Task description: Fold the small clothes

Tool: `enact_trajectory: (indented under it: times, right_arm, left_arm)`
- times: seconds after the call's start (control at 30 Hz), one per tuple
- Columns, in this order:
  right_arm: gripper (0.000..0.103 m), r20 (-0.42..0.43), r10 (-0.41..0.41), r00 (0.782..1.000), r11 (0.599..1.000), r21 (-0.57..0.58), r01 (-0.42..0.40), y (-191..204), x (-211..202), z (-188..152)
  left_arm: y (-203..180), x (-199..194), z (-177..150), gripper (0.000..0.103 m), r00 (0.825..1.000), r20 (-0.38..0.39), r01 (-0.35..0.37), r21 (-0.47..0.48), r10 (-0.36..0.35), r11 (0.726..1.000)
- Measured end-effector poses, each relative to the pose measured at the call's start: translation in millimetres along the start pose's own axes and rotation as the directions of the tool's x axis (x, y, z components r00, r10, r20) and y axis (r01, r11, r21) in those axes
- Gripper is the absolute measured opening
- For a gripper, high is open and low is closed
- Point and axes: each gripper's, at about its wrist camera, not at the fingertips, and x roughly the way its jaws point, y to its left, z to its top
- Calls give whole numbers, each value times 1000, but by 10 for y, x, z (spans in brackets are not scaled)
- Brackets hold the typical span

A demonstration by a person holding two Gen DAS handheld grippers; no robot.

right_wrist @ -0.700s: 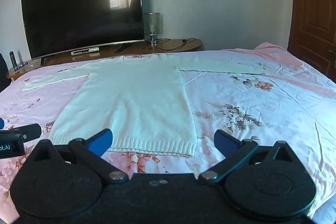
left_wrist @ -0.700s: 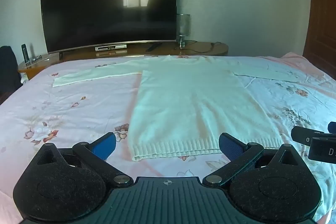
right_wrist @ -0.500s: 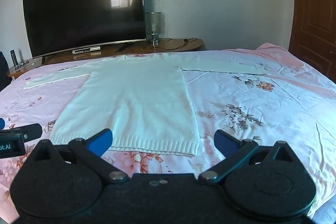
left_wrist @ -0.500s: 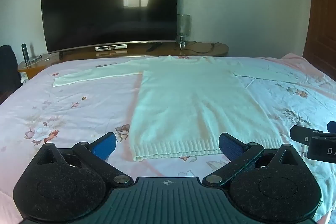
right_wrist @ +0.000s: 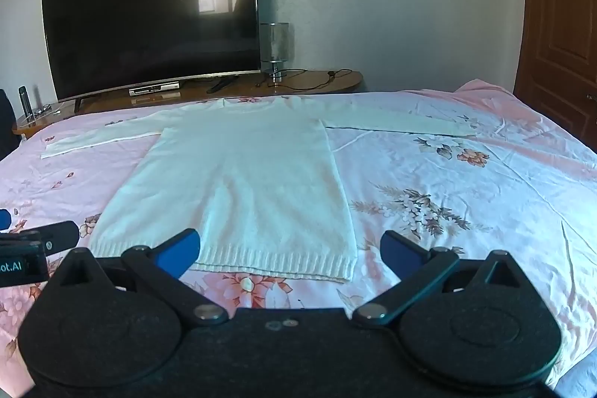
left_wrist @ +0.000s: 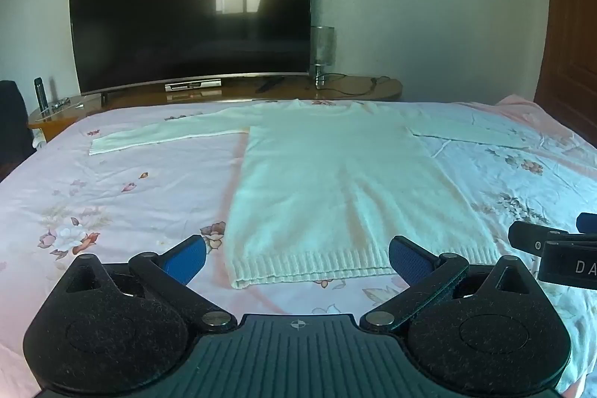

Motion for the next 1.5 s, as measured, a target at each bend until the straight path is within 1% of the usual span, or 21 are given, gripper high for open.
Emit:
enact_trajectory:
  times: [0.57, 1.5]
  right_arm:
    - [103, 0, 3, 1000, 1000, 2, -3, 2, -10, 16]
    - [103, -4, 1, 1000, 1000, 3, -1, 59, 27, 15]
  left_arm:
    - [-41, 15, 4, 103, 1000, -3, -1, 5, 1, 1000]
    - [30, 58, -17, 103, 1000, -8, 8, 4, -8, 1000]
